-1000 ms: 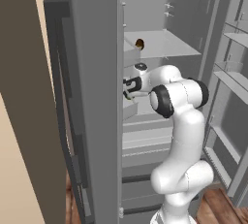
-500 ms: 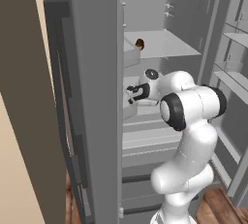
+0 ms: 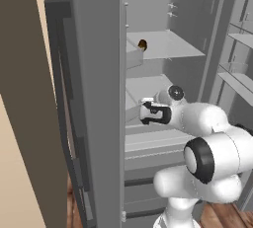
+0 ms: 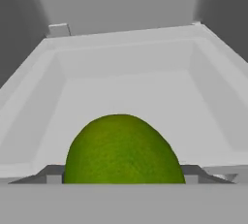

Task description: Place the cold items (sweet potato and lime) from the fridge in one tupperware on the dining counter. Place the warm items (hot dog and kebab skewer) in the stove area in another tupperware.

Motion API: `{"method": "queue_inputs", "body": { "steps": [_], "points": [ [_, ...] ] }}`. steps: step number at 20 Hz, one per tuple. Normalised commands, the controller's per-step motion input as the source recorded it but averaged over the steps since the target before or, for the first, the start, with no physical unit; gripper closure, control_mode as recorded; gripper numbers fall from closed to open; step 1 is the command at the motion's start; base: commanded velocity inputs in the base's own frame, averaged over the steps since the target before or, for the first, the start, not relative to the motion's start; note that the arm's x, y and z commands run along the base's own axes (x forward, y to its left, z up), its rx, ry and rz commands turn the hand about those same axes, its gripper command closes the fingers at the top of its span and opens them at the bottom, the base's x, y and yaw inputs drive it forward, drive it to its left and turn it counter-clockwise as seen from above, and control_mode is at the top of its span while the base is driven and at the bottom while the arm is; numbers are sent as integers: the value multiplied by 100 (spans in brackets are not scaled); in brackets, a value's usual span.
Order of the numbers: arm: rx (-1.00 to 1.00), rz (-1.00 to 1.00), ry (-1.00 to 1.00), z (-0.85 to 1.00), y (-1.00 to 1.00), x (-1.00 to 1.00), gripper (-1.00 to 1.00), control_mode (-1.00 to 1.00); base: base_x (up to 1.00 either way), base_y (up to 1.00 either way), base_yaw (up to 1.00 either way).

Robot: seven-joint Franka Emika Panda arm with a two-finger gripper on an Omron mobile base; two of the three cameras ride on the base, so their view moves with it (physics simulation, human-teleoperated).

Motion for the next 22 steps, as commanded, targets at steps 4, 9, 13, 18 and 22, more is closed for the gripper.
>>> {"method": "queue_inputs", "body": {
  "steps": [4,9,13,18,22],
  "points": [
    [0,-2,0,97,-12,-63,100,-100,0,0,0],
    [0,0,0,88,-2,-67,100,-100,0,0,0],
    [0,0,0,54,0,-83,100,-100,0,0,0],
    [0,0,0,41,0,-96,100,-100,0,0,0],
    [0,0,0,40,-18,-88,100,-100,0,0,0]
  ]
}}
